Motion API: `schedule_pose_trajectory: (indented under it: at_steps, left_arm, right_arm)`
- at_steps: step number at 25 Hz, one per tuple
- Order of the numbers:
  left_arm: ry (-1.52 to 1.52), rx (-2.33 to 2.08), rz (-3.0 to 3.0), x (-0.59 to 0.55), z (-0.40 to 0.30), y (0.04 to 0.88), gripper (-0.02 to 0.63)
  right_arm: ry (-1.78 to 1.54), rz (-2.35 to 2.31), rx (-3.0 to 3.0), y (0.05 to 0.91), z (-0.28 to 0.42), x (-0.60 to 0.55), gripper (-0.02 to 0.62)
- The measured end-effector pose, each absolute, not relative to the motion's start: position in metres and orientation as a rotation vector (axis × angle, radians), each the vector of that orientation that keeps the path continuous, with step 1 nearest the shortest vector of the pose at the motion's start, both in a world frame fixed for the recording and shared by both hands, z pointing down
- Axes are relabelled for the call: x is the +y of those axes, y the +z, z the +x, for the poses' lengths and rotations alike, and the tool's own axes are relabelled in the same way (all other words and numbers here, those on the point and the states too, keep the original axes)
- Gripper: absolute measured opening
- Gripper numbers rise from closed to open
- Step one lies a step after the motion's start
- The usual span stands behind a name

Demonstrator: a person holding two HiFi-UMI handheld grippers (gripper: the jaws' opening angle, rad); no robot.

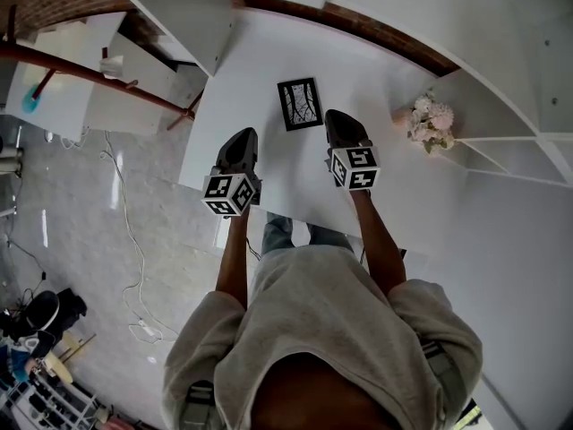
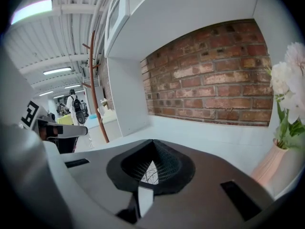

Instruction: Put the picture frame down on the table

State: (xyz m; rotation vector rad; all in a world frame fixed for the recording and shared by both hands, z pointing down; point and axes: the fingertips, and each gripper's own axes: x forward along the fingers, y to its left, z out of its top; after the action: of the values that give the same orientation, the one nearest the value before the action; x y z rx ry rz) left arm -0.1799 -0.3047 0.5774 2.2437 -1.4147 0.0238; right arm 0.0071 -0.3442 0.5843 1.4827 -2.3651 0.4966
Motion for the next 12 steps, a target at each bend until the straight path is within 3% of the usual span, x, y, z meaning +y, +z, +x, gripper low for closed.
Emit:
schedule_pose_trajectory:
  at_steps: [12]
  left_arm:
    - [-0.012,-1.414,2.332,-0.32,-0.172,0.526,0.017]
  right_arm:
    - [0.413,1.596,-2.407,0.525,0.027,-0.352,0.025]
